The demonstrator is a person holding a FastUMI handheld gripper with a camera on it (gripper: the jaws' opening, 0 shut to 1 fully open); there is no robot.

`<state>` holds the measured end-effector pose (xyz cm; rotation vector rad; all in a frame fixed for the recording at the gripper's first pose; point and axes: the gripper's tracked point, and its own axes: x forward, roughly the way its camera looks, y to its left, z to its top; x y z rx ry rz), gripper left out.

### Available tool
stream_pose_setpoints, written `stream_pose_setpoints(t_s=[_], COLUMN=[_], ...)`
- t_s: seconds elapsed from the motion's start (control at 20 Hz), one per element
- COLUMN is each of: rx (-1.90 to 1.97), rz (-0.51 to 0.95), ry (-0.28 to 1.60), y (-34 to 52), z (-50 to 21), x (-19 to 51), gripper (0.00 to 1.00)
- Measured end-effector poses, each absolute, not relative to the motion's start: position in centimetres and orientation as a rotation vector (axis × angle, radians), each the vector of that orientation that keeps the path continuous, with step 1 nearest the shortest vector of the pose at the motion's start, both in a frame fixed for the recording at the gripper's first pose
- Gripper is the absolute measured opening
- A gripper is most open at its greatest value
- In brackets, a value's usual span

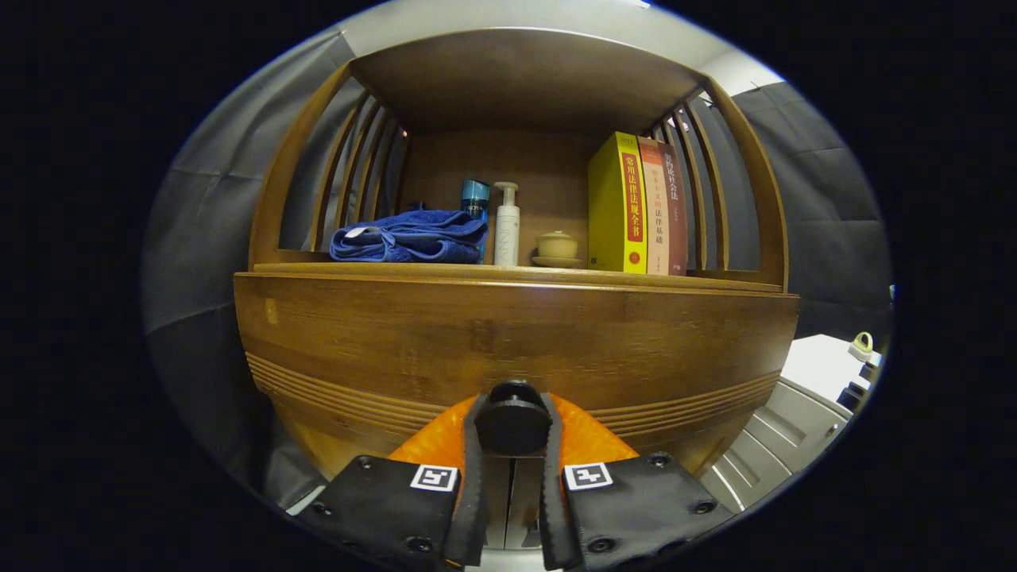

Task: Pull open the drawer, take out the items inside it, and place them on the countertop above the cabinet.

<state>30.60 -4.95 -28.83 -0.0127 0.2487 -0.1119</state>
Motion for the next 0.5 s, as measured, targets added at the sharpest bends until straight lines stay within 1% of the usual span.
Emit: stream_pose_setpoints(t_s=[0.5], rx=[-0.014], rz=[-0.146], ry=[0.291], y=[-3.8], z=[-27.6], x=[22.0], gripper=[0.35])
